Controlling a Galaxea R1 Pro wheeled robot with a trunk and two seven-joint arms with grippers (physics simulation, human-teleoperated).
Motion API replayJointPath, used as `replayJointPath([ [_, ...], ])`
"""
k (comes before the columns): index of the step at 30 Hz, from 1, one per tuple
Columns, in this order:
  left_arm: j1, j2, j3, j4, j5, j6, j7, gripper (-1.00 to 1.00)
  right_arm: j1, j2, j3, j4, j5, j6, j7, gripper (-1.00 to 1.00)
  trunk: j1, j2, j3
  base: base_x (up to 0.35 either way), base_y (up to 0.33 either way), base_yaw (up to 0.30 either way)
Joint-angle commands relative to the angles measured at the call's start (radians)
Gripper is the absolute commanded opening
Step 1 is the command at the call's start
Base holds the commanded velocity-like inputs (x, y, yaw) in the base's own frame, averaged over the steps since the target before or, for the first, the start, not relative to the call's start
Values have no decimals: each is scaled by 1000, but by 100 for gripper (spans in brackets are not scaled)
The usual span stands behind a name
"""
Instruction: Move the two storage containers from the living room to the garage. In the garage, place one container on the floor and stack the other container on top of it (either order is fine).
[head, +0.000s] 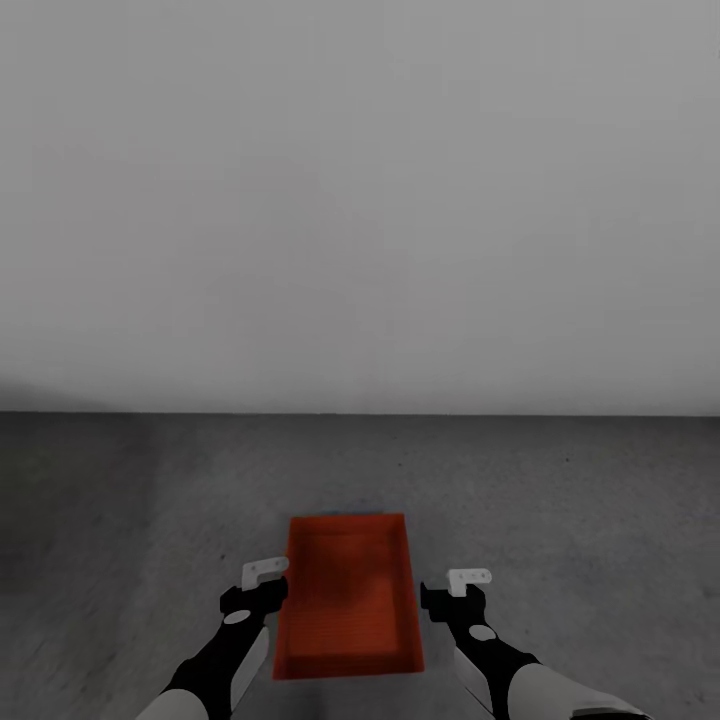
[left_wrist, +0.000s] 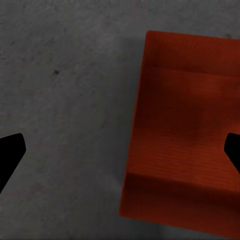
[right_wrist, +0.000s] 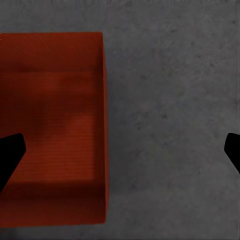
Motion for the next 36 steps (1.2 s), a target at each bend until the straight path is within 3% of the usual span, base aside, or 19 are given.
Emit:
replayJointPath([
  [1,0,-1,3,-1,4,1,0,100,-1,0,0,1,5,-2,-6,100,-4,7,3,0,0,0],
  [5,0,1,3,-1,4,1,0,100,-1,0,0,1,5,-3,-6,100,-19,35,15,0,0,0],
  [27,-1,0,4,-1,4,1,0,100,-1,0,0,1,5,-3,-6,100,-19,35,15,0,0,0],
  [36,0,0,4,-1,4,2,0,100,-1,0,0,1,4,-4,-6,100,-19,35,26,0,0,0],
])
